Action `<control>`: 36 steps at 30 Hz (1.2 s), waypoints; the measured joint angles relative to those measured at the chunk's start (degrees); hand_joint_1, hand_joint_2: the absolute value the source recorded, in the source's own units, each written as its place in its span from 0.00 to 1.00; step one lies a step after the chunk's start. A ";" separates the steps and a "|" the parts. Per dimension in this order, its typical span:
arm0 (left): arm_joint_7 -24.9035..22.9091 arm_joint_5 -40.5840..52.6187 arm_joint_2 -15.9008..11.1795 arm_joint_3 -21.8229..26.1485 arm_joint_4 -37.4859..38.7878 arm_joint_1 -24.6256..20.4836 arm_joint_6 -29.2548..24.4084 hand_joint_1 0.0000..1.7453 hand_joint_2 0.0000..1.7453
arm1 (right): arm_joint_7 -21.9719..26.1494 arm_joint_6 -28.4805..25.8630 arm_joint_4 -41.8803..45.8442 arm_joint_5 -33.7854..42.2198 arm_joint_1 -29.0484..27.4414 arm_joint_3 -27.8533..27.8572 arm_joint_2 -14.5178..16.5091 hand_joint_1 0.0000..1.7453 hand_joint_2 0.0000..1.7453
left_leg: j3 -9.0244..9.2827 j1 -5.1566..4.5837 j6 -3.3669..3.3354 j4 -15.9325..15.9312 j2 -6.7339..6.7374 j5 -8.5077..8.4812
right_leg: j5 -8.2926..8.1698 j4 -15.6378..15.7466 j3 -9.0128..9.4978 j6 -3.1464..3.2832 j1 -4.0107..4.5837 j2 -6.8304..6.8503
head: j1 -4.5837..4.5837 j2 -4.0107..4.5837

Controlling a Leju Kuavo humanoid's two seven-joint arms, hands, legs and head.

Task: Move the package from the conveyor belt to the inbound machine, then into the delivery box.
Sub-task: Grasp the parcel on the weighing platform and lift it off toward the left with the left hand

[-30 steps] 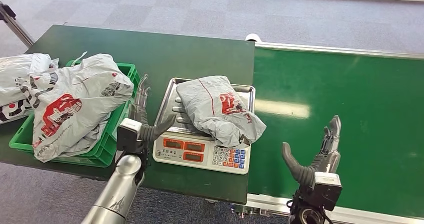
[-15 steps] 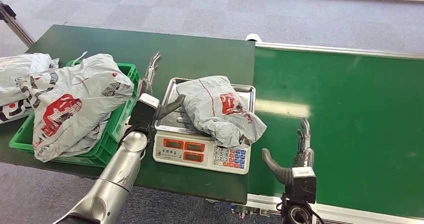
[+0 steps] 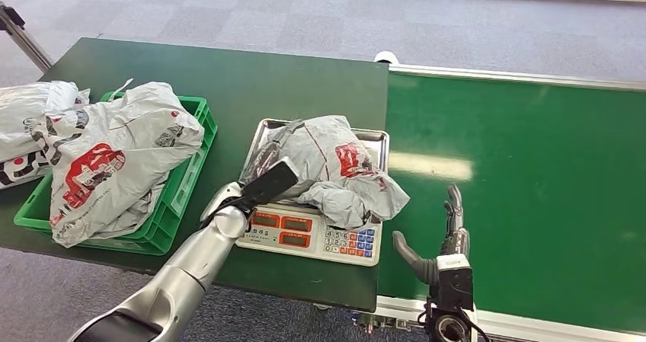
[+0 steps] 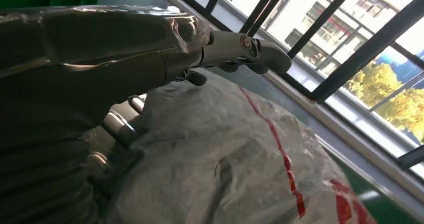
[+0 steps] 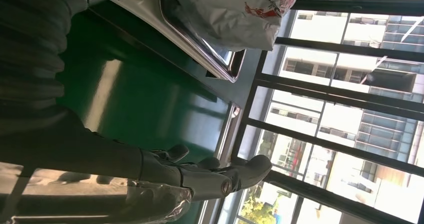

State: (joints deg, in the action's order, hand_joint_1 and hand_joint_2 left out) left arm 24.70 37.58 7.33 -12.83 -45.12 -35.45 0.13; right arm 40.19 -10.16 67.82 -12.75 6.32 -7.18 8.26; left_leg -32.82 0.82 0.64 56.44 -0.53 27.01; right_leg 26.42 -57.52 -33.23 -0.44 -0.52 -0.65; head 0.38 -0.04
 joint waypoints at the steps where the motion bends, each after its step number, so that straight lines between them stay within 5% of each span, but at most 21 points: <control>1: -0.44 1.10 0.00 -0.62 1.16 -0.28 0.14 0.00 1.00 | 0.00 0.15 -0.06 -0.13 0.00 0.02 0.00 0.00 1.00 | 0.00 0.00 0.00 0.00 0.00 0.00 | 0.00 0.00 0.00 0.00 0.00 0.00 | 0.00 0.00; 14: -0.92 5.96 0.09 -4.74 8.18 -2.32 -0.48 0.00 1.00 | 0.00 0.52 -0.39 -1.25 -0.02 0.80 0.02 0.00 1.00 | 0.02 0.00 -0.01 0.00 -0.06 0.00 | 0.00 0.00 0.06 0.00 0.00 0.04 | 0.01 0.00; 16: -0.84 6.25 0.10 -4.94 8.53 -2.54 -0.48 0.18 1.00 | 0.00 0.54 -0.39 -1.29 -0.03 0.86 0.02 0.00 1.00 | 0.03 0.00 -0.01 0.00 -0.06 -0.01 | 0.00 0.00 0.07 0.00 0.00 0.04 | 0.01 0.00; 18: -0.75 6.30 0.10 -5.09 8.82 -2.63 -0.49 0.64 1.00 | 0.00 0.55 -0.39 -1.30 -0.03 0.92 0.02 0.00 1.00 | 0.04 0.00 -0.01 0.00 -0.06 -0.01 | 0.00 0.00 0.08 0.00 -0.01 0.04 | 0.01 0.00; 20: -0.47 6.30 0.13 -5.28 9.09 -2.61 -0.95 0.96 1.00 | 0.00 0.62 -0.39 -1.35 -0.05 1.00 0.04 0.00 1.00 | 0.04 -0.01 -0.01 0.00 -0.06 -0.01 | 0.00 0.00 0.08 0.00 -0.01 0.04 | 0.00 0.00; 36: 6.99 3.66 1.80 -2.79 2.17 2.20 -13.96 1.00 1.00 | 0.00 1.81 -0.37 -3.21 -0.99 2.98 1.32 0.00 1.00 | 0.01 -0.01 0.00 0.00 -0.02 0.00 | 0.00 0.00 0.02 0.00 -0.01 0.03 | 0.01 0.00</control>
State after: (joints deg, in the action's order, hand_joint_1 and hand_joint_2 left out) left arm 31.70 41.24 9.12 -15.62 -42.94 -33.25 -13.83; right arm 40.19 -8.35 67.45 -15.96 5.33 -4.20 9.58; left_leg -32.81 0.82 0.64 56.44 -0.55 27.01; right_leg 26.42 -57.52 -33.22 -0.44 -0.52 -0.62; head 0.39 -0.04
